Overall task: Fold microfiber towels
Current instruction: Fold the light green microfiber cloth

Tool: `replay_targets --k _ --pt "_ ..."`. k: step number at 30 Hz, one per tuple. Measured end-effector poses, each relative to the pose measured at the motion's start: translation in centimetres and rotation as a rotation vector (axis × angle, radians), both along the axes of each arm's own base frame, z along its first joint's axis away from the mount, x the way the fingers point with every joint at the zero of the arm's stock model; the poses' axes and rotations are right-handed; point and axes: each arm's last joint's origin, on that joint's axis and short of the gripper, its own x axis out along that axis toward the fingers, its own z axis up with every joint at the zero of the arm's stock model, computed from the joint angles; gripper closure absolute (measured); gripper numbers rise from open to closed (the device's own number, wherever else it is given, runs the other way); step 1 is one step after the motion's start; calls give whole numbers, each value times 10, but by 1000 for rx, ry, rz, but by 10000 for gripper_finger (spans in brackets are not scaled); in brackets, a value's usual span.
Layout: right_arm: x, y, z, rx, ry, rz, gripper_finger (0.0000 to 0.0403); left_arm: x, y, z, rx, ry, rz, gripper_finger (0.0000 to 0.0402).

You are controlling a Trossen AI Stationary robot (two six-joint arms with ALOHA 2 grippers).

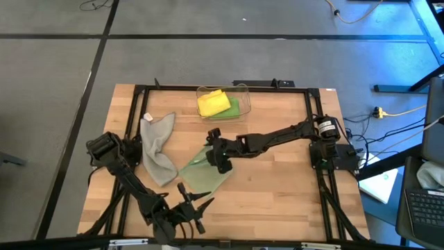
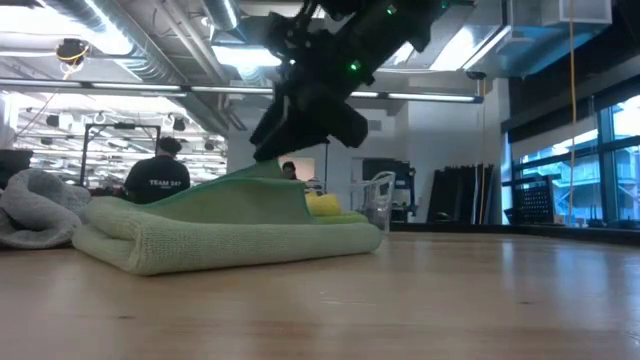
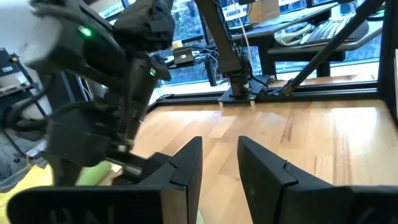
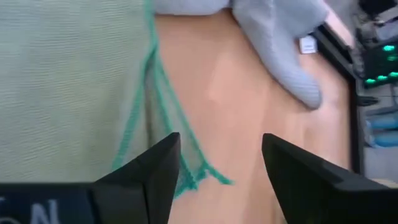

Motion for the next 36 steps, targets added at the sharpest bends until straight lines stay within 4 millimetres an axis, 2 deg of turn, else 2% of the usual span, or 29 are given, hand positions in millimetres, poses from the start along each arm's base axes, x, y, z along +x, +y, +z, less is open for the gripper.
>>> replay_targets --k 4,9,13,16,20,23,26,29,36 --pt "2 5 7 18 -11 -5 174 2 1 0 0 3 -3 308" --pt "-9 11 -4 193 138 -1 173 -4 -4 0 1 1 -17 308" --pt "-18 22 -11 223 236 -38 173 -9 -8 0 8 -4 -4 308" --pt "-22 38 -12 260 260 29 173 -11 -9 0 11 -5 -3 308" --pt "-28 59 -19 404 283 181 173 -11 -9 0 11 -5 -2 308" --pt "-32 63 -31 375 248 233 173 -11 -9 -1 21 3 -2 308" --pt "-31 47 -43 286 157 194 173 -11 -8 -1 19 3 -1 308" --pt "-27 22 -49 285 63 140 173 -11 -8 -1 14 0 -1 308" --pt "-19 -33 -47 301 -19 -3 173 -9 -7 -1 21 4 6 308"
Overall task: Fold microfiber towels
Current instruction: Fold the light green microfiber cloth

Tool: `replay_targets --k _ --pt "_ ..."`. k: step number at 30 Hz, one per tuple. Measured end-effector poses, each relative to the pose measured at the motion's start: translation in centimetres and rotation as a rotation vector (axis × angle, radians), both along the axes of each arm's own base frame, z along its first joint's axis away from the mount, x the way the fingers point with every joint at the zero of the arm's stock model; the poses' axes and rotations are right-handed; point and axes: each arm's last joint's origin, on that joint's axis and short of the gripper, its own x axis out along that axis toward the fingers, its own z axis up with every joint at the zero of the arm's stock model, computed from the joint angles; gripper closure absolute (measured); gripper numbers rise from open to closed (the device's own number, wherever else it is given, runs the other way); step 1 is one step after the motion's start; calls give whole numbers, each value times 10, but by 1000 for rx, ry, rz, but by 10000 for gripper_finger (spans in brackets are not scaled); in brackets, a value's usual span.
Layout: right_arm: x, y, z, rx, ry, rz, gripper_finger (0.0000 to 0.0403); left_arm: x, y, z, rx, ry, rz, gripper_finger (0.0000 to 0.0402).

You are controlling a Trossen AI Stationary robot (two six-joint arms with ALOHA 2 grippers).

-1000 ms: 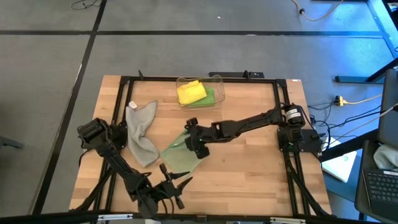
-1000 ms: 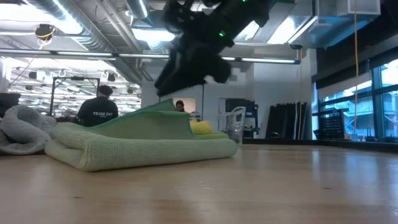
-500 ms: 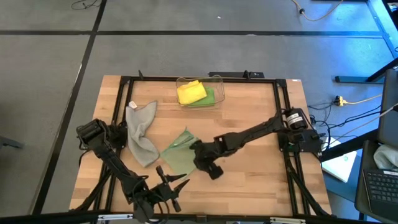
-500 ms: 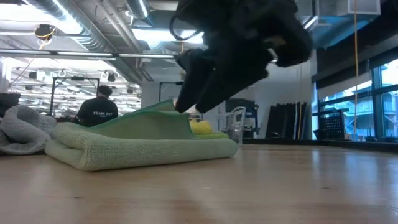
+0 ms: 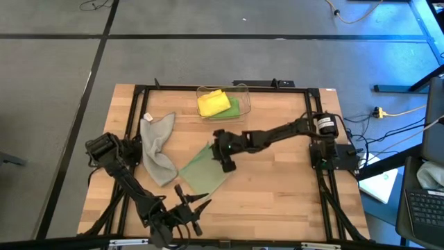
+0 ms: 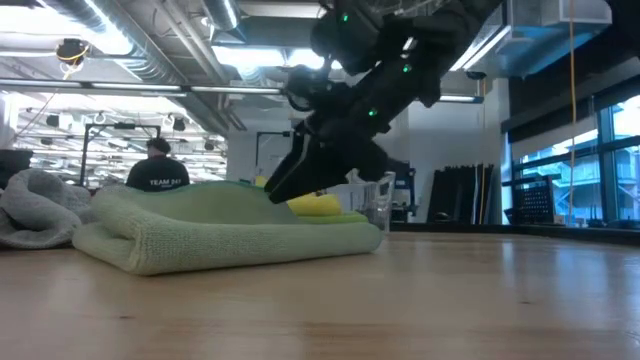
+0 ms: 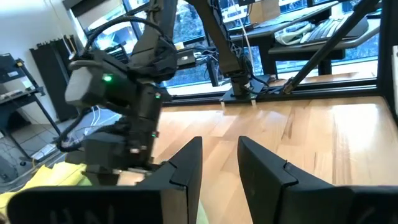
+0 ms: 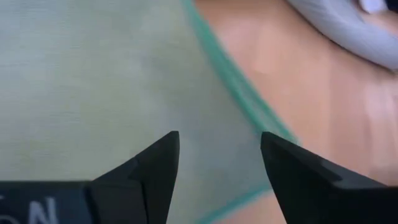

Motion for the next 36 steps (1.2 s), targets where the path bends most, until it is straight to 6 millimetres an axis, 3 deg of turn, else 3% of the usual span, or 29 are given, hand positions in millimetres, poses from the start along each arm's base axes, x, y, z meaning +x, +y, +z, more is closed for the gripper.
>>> replay_targets --k 4,8,15,20,28,32,36 --pt "1 -13 1 57 -6 -32 173 2 2 0 -1 2 -1 308" --pt "0 -2 1 136 -1 54 173 2 1 0 -1 2 -2 308" --pt "10 10 4 54 -130 67 173 2 1 0 -2 2 -3 308" --pt "20 -3 -8 -70 -228 -42 173 5 4 0 -13 -2 -2 308" --pt "20 -12 -49 -84 -102 -60 173 7 6 -1 -18 2 -8 308" --pt "21 -6 -46 -84 -132 -49 173 8 6 -1 -16 4 -6 308" --pt "24 1 -24 -105 -245 -34 173 8 7 -1 -15 4 -3 308"
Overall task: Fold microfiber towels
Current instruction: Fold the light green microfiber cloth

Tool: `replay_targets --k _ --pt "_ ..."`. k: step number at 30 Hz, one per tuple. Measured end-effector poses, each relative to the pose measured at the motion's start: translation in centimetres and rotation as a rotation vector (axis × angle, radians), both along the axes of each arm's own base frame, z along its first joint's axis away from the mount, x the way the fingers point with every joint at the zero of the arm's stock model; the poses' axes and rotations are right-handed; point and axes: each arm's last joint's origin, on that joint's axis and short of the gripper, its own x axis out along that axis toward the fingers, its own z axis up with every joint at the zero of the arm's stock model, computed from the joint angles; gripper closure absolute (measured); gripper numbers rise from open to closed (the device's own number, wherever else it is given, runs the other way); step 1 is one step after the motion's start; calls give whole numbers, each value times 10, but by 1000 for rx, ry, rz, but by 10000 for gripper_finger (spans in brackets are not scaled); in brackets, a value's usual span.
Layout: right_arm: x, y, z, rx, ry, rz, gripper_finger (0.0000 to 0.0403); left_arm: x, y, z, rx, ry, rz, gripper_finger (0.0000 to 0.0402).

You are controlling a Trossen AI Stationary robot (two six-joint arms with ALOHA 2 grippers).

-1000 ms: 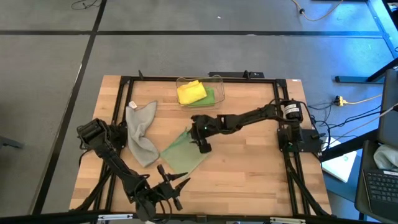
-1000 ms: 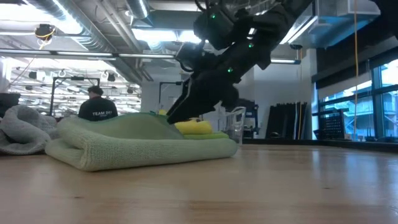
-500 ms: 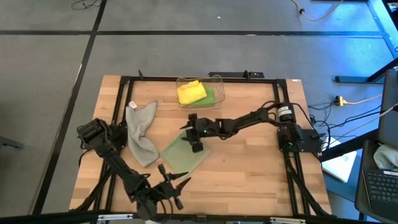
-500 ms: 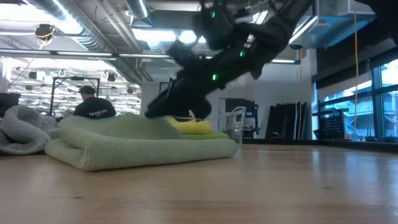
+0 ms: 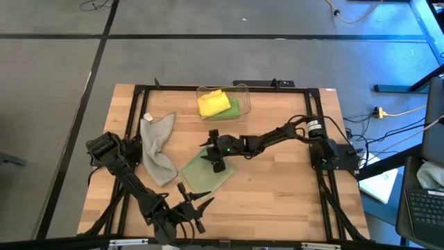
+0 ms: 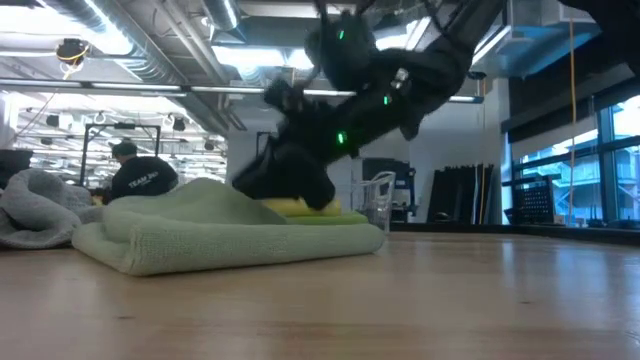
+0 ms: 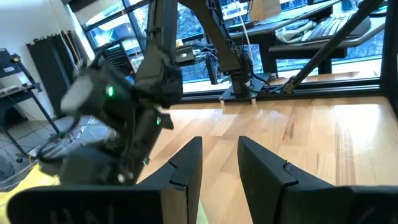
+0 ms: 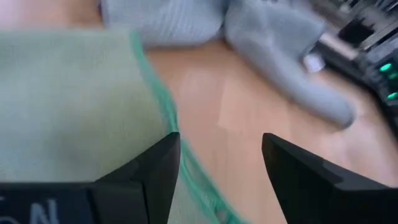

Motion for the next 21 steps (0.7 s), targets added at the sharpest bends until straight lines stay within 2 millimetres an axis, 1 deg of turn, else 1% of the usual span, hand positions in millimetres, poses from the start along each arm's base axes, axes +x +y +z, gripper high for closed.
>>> replay_targets --k 4,7,10,14,16,18,21 --pt "-2 4 18 -10 -29 -6 173 2 2 0 -1 0 6 308" --pt "-8 11 37 -8 -21 -4 173 3 4 -2 15 15 10 308" --pt "-22 22 52 -19 80 10 173 4 7 -9 63 82 -16 308" --pt "-49 34 65 24 296 7 173 1 10 -22 79 185 -84 308" --pt "-65 39 67 60 417 -1 173 1 13 -27 80 238 -120 308" --pt "-81 47 62 95 506 -2 173 4 19 -32 73 311 -162 308" --pt "-105 60 52 125 555 13 173 12 33 -40 24 423 -204 308"
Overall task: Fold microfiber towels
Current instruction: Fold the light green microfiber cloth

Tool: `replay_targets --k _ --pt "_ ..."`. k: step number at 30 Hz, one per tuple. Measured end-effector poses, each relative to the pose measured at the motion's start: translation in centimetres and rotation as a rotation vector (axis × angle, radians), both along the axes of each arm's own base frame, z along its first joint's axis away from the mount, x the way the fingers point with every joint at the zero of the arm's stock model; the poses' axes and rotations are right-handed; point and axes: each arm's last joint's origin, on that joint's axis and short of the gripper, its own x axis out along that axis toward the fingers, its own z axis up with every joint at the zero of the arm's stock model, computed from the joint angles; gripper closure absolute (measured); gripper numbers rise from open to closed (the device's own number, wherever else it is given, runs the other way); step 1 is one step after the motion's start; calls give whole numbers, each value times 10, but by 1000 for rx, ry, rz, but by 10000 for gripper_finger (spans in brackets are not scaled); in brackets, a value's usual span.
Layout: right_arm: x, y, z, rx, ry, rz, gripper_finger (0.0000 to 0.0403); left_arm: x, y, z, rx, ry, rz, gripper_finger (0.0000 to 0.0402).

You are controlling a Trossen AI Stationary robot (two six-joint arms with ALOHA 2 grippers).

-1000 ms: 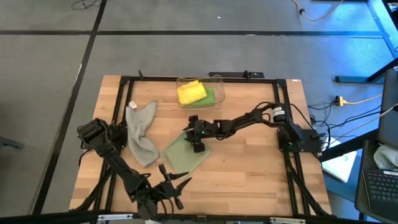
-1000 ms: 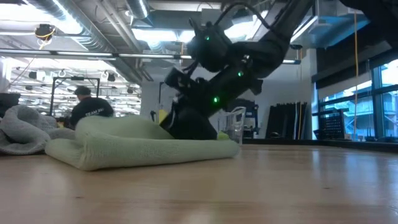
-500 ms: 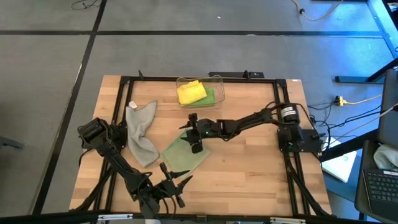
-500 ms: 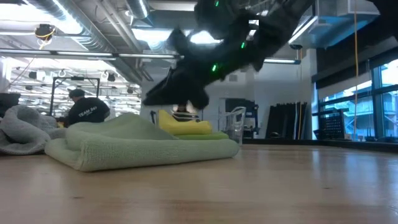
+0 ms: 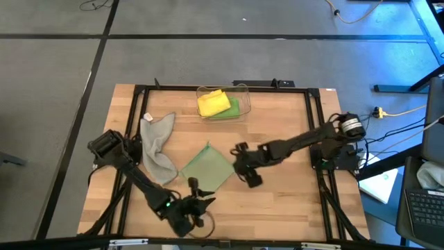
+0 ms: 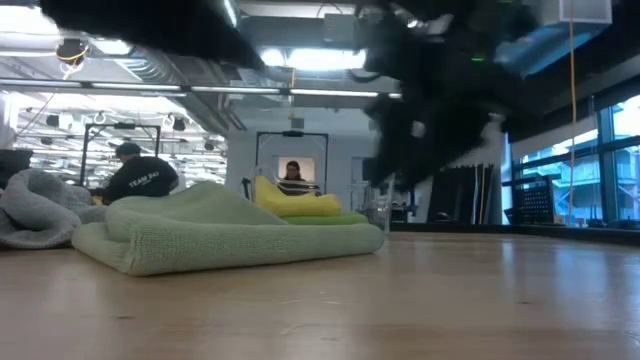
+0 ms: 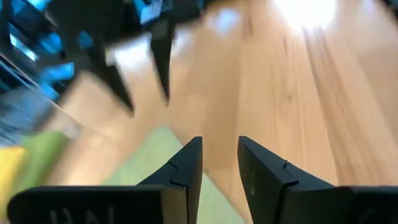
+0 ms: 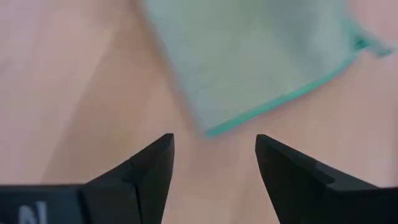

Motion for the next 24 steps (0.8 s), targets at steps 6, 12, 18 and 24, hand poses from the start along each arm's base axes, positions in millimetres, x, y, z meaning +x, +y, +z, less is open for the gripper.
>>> replay_targets --k 6,12,18,24 --pt "-43 16 -24 9 -2 18 173 12 25 -8 -59 175 7 308" --pt "-56 25 -28 53 -139 29 173 17 38 12 55 352 65 308" --pt "-53 34 -26 80 -283 90 173 21 71 9 -103 605 145 308" --pt "-53 40 -24 90 -309 113 173 19 74 14 -125 776 48 308"
